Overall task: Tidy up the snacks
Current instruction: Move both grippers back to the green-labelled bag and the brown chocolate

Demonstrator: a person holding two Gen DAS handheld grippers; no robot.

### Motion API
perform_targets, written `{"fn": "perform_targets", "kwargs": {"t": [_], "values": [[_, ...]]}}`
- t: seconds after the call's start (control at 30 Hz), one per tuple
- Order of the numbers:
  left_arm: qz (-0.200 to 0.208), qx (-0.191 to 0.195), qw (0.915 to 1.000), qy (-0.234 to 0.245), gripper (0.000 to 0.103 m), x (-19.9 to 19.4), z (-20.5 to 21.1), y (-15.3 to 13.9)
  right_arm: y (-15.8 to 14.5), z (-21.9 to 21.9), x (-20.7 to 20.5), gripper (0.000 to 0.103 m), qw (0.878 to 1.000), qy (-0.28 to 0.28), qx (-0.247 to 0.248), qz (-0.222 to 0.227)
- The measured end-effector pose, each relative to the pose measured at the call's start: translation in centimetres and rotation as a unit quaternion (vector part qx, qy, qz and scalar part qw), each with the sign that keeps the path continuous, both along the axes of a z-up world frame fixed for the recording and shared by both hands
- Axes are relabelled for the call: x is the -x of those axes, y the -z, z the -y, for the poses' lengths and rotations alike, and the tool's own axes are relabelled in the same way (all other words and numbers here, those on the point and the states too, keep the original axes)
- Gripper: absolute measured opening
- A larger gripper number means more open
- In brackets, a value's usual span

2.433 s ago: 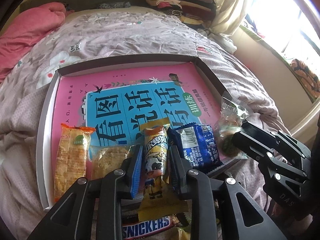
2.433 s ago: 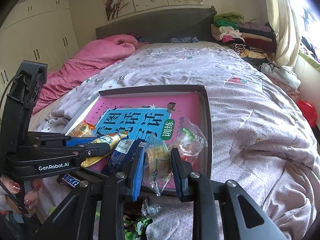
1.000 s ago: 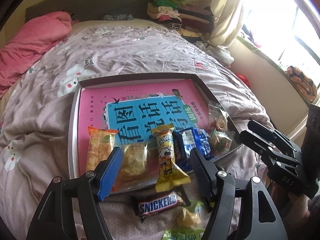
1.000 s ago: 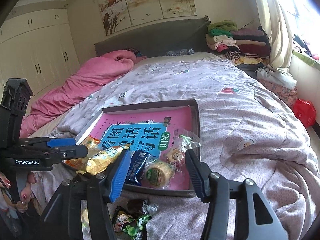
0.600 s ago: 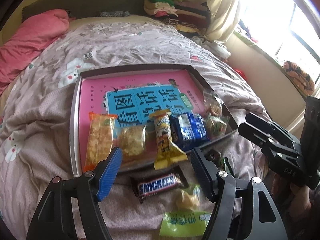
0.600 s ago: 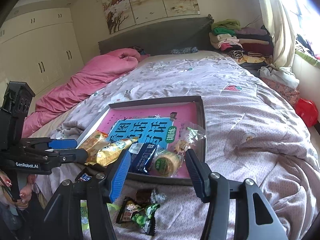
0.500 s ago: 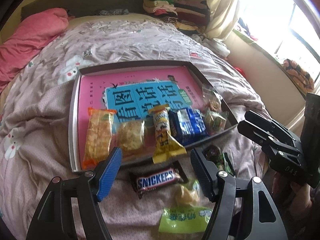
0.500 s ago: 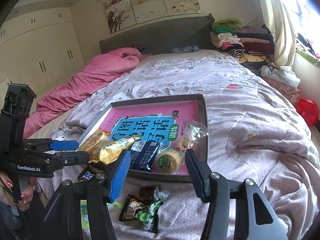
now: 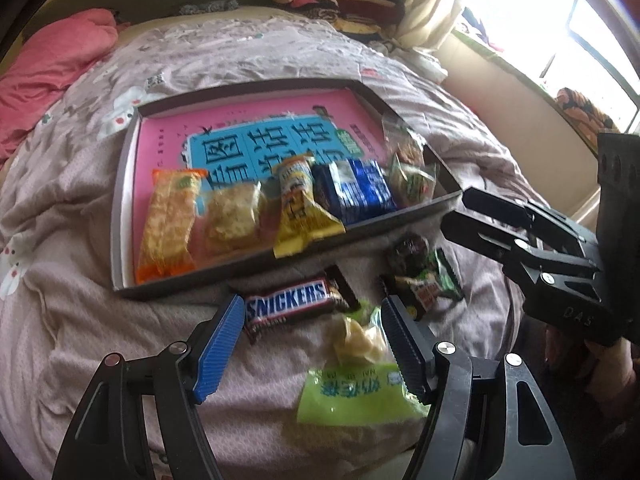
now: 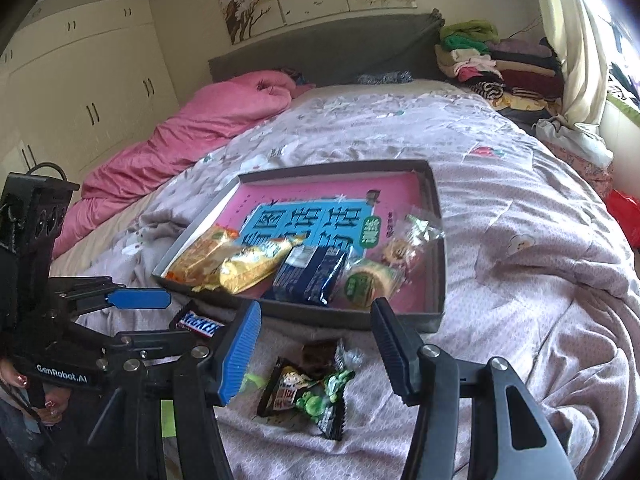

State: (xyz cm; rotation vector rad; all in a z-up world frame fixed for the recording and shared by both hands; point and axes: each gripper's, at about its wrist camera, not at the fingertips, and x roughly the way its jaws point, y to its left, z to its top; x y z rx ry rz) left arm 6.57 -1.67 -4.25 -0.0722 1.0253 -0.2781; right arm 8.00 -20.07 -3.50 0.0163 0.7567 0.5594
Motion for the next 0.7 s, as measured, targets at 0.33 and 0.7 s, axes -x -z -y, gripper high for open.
{"fn": "perform_targets", "kwargs": {"t": [0.33, 0.7], "values": [[-0.028, 0.001, 0.9992, 0.027, 0.073, 0.5, 1.5, 1.7, 1.2, -0.6, -0.2, 0.057, 0.999, -0.008, 0.021, -0.023], [-0.053, 0.013, 0.9975, 0.044, 0.072, 0.5, 2.5, 3.2, 2.5, -1.6, -1.0, 0.054, 0.998, -0.024, 0.041, -0.038]]}}
